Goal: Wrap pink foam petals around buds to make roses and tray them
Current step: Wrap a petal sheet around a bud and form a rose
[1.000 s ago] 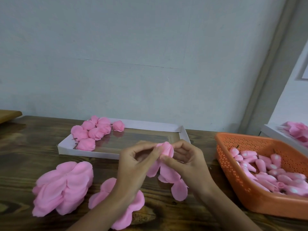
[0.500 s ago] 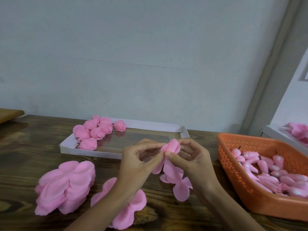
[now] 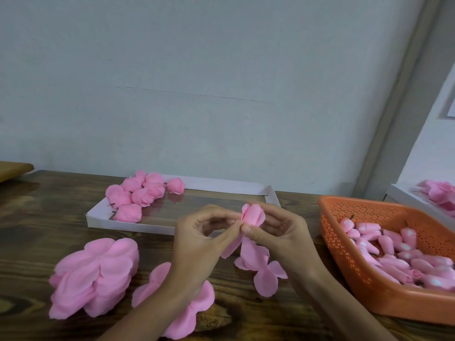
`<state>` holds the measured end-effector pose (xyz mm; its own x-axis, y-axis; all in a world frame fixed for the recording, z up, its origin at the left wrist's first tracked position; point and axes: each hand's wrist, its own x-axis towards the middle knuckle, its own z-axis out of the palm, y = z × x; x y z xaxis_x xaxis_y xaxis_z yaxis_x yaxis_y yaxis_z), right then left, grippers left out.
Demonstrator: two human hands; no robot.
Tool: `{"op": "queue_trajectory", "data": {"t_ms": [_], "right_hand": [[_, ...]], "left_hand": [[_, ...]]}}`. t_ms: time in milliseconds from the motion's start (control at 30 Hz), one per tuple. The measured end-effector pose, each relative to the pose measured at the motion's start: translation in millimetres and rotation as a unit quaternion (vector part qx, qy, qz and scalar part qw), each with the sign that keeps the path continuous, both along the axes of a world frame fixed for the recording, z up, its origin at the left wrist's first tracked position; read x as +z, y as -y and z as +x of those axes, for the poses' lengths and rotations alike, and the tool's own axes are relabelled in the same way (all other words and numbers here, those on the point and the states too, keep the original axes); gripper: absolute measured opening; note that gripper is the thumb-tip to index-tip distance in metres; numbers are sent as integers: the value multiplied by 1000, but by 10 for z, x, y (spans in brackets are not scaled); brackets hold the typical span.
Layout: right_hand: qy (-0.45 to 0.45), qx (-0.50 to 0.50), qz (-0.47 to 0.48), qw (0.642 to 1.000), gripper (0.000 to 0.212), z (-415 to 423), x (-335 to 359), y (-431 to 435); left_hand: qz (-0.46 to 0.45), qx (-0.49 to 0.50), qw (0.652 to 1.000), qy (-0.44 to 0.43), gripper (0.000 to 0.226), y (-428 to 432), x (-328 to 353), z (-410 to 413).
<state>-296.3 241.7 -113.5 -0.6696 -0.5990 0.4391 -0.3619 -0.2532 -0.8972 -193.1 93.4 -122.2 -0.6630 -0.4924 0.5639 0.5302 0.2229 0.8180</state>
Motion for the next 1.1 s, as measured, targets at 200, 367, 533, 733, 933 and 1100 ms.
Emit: {"op": "queue_trajectory", "data": {"t_ms": [200,367,533,733,933,1100], "right_hand": [[0,4,-9,1000,35,0,-17,15],[6,-9,-24,1000,31,-8,-43,38],[-18,-16,-28,999,32,30,-65,62],[23,-23,-44,999,28,0,-48,39],[92,3,-53,994,23,-60,-42,-34],[44,21,-13,999,21,-84,-32,-76]], "left_hand": [[1,7,1000,-5,15,10,24,-2],[16,-10,1000,-3,10,-43,-13,-9],[2,50,999,-18,23,-74,-58,-9],[11,54,998,8,31,-13,-20,-38],[109,-115,962,222,40,173,-31,-97],[230,-125,948,182,45,129,-72,-119]]}}
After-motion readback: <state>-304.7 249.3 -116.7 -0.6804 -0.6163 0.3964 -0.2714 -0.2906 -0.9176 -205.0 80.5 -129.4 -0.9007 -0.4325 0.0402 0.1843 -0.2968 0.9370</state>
